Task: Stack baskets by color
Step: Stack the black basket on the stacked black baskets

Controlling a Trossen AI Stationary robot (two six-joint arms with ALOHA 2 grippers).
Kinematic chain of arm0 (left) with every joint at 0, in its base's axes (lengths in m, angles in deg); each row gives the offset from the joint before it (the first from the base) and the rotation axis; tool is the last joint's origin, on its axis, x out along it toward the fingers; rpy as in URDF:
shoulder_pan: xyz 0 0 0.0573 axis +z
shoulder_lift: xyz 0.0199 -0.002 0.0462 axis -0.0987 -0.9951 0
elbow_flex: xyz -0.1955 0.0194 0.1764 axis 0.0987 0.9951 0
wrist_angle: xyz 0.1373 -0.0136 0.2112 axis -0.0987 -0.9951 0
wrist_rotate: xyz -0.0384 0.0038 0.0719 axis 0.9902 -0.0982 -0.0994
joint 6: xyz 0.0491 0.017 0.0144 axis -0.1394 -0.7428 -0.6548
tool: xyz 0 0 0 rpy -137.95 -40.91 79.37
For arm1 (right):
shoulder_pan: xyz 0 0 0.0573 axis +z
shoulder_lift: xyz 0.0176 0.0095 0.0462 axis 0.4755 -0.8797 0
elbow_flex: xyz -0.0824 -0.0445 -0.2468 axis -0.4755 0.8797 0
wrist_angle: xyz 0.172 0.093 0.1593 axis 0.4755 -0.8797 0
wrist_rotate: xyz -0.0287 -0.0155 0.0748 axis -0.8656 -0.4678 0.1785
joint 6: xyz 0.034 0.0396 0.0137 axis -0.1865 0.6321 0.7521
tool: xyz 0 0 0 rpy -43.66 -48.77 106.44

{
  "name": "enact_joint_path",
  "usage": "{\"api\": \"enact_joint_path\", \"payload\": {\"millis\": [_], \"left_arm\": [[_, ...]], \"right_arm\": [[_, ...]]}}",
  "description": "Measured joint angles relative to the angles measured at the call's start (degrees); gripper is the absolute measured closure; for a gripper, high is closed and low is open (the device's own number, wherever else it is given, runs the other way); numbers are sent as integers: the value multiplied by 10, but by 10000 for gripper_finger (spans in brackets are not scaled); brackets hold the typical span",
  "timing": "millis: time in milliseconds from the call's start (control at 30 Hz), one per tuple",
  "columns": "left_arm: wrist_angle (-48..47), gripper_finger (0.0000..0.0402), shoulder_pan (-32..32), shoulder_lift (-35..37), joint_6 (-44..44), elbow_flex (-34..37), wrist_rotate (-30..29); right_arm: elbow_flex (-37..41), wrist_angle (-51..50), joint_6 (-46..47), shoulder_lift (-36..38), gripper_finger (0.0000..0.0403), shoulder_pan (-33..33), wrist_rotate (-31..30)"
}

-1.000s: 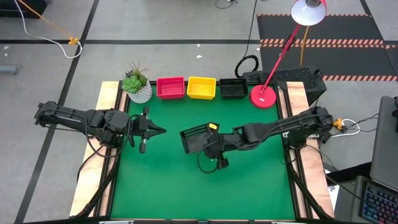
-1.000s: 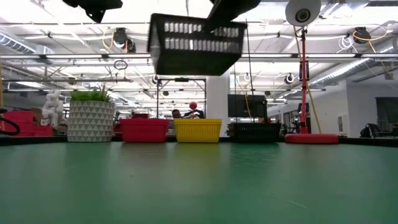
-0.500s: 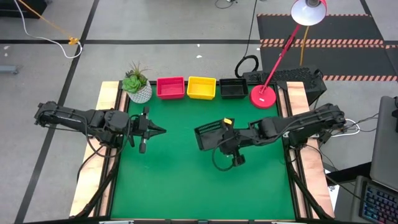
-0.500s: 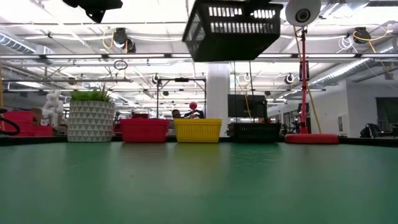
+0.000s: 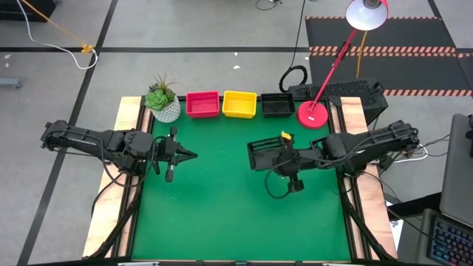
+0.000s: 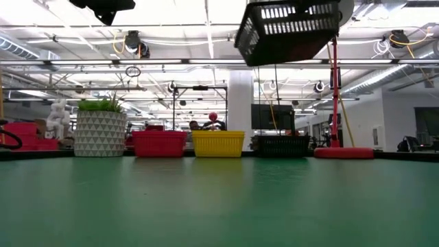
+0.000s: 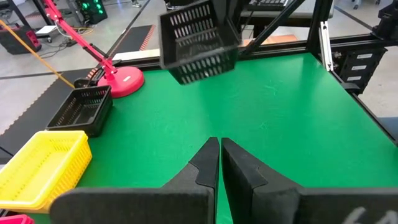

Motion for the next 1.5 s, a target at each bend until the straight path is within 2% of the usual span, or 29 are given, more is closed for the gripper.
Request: {"api": "enact_joint_path", "payload": {"millis": [200, 433, 733, 1033, 1233, 1500], "left_arm": [[0, 380, 0, 0, -1, 0, 0], [0, 380, 0, 0, -1, 0, 0], [0, 380, 0, 0, -2, 0, 0], [1, 380, 0, 0, 0, 0, 0], [2, 380, 0, 0, 0, 0, 0], [2, 380, 0, 0, 1, 0, 0]], "right_arm": [[16, -17, 37, 40, 399, 34, -47], [95, 8, 53, 104, 399, 67, -84], [186, 39, 80, 172, 399, 68, -116], [215, 45, 74, 206, 399, 67, -131], [215, 51, 10, 206, 399, 41, -130], [215, 68, -102, 206, 399, -54, -126]]}}
